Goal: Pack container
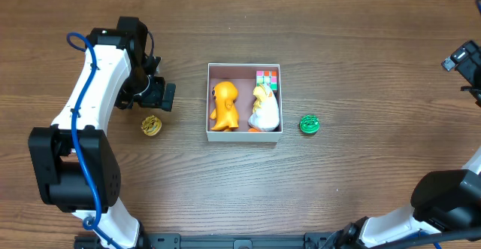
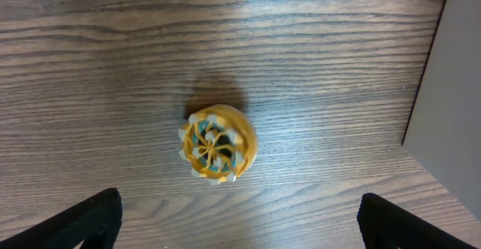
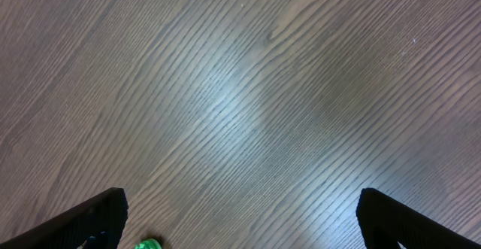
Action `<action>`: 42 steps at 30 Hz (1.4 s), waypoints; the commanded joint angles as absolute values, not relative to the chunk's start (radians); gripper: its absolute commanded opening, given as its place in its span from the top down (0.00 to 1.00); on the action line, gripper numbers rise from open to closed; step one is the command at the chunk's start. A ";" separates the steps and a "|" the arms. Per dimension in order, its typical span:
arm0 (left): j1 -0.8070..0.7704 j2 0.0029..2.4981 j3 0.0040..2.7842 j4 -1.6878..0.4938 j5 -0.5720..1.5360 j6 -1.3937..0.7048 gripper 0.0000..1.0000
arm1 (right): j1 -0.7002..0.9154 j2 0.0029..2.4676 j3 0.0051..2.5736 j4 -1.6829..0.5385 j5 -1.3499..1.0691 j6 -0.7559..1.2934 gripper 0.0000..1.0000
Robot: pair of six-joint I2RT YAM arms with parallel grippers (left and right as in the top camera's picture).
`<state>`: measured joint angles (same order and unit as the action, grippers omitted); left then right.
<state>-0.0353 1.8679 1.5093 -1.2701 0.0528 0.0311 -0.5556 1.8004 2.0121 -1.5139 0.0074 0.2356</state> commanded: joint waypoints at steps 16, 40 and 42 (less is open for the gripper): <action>-0.033 1.909 1.330 -1.240 0.045 0.044 0.00 | -0.557 1.796 2.013 -1.511 0.013 0.239 0.00; -0.033 1.909 1.292 -1.129 -0.026 -0.105 0.00 | -0.557 1.796 2.013 -1.511 0.013 0.239 0.00; -0.033 1.909 1.276 -1.124 -0.026 -0.105 0.00 | -0.557 1.796 2.013 -1.511 0.013 0.239 0.00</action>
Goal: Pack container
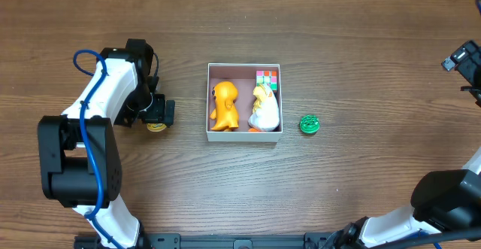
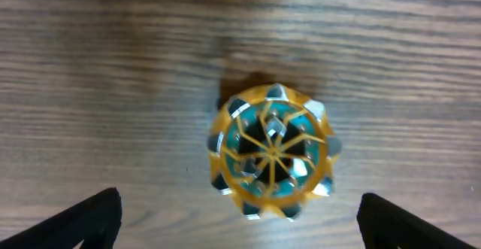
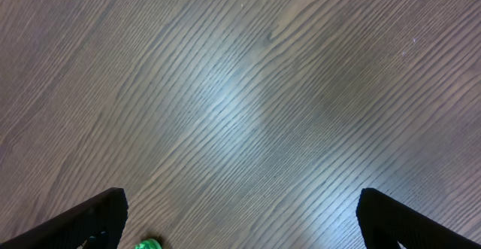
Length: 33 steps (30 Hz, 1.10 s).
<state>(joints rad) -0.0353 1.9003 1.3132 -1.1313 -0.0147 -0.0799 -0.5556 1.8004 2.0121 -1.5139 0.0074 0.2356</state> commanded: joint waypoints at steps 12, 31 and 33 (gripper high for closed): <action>-0.033 1.909 1.263 -1.064 -0.025 -0.105 0.00 | -0.557 1.796 2.013 -1.511 0.013 0.239 0.00; -0.033 1.909 1.263 -0.921 0.029 -0.089 0.00 | -0.557 1.796 2.013 -1.511 0.013 0.239 0.00; -0.033 1.909 1.263 -0.915 0.035 -0.089 0.00 | -0.557 1.796 2.013 -1.511 0.013 0.239 0.00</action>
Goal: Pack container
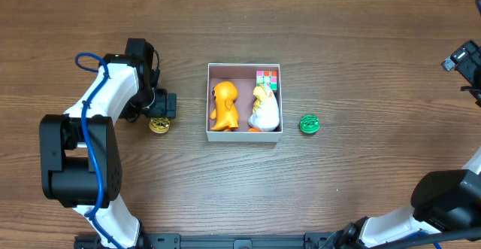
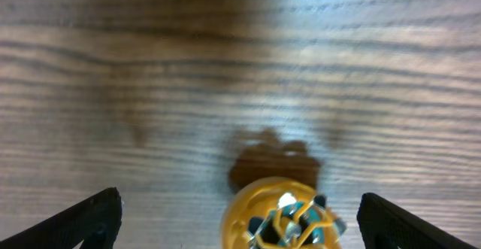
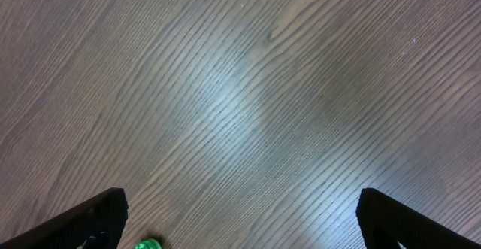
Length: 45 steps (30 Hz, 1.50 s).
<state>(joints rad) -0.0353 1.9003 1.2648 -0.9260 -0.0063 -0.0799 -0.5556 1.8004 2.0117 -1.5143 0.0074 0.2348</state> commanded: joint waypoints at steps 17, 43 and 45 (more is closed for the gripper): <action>-0.033 1.909 1.263 -0.911 0.027 -0.059 0.00 | -0.557 1.796 2.013 -1.511 0.013 0.239 0.00; -0.033 1.909 1.263 -0.995 0.053 0.001 0.00 | -0.557 1.796 2.013 -1.512 0.013 0.239 0.00; -0.033 1.909 1.263 -0.994 0.053 0.001 0.00 | -0.557 1.796 2.013 -1.511 0.013 0.239 0.00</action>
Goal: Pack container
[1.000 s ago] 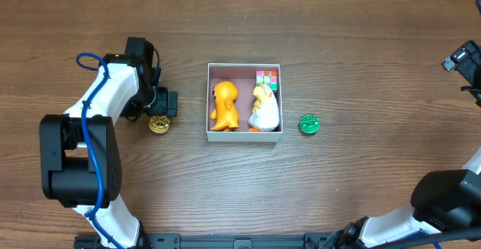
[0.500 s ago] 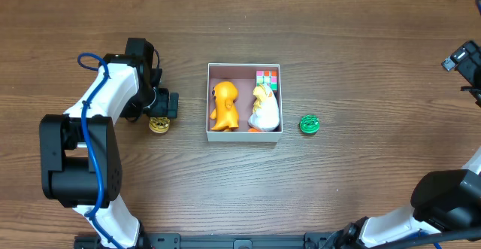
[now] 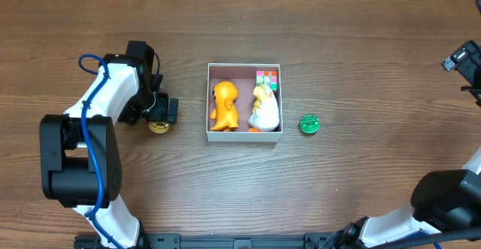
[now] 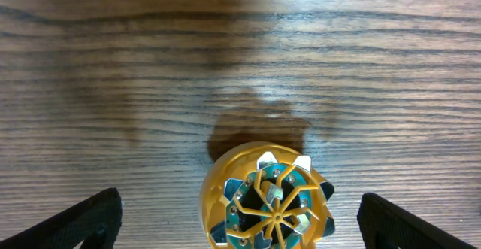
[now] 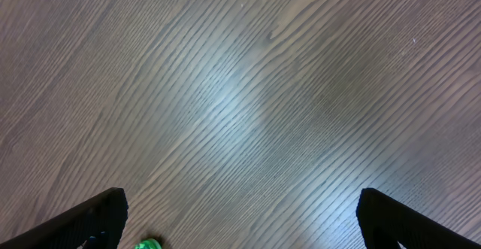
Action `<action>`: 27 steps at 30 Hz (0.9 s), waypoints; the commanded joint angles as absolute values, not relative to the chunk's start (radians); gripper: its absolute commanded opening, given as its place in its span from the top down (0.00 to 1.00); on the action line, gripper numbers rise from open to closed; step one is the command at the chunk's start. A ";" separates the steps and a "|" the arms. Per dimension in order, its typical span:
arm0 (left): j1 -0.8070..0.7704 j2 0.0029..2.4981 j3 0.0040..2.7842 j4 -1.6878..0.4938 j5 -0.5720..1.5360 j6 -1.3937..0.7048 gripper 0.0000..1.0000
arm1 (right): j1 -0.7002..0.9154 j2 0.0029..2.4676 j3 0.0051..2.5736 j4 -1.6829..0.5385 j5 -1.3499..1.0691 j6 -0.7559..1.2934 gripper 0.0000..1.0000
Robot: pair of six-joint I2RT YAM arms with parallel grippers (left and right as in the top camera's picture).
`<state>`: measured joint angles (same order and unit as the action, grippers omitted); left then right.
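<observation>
A white box (image 3: 208,98) in the middle of the table holds an orange figure (image 3: 223,104), a white duck-like figure (image 3: 264,107) and a coloured cube (image 3: 267,78). Left of the box lies a yellow spinning top (image 3: 158,126), seen close in the left wrist view (image 4: 268,200). My left gripper (image 3: 160,113) hangs open right over it, its fingers (image 4: 90,219) wide on either side and apart from it. A green top (image 3: 309,124) lies right of the box and peeks in at the right wrist view's bottom edge (image 5: 148,244). My right gripper (image 5: 240,226) is open over bare wood at the far right.
The brown wooden table (image 3: 361,46) carries nothing else. My left arm (image 3: 105,91) reaches in from the left edge, and part of the right arm (image 3: 464,57) shows at the right edge.
My left gripper has shifted slightly, so the yellow top now sits more fully between its open fingers. The right arm has not moved.
My left gripper first hung open a little behind the yellow top. Then it stood right over the top, and it has stayed there with small shifts, open throughout. The box's contents, the green top and the right arm are unchanged.
</observation>
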<state>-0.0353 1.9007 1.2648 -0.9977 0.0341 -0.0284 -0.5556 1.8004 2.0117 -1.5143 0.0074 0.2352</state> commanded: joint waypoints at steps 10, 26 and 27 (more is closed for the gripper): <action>-0.033 1.909 1.219 -0.968 0.053 -0.004 0.00 | -0.557 1.796 2.013 -1.511 0.013 0.239 0.00; -0.033 1.909 1.205 -0.909 0.053 -0.008 0.00 | -0.557 1.796 2.013 -1.512 0.013 0.239 0.00; -0.033 1.909 1.205 -0.910 0.053 -0.008 0.00 | -0.557 1.796 2.013 -1.511 0.013 0.239 0.00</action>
<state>-0.0353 1.9007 1.2121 -0.9119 0.0341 -0.0223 -0.5556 1.8004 2.0117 -1.5143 0.0074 0.2352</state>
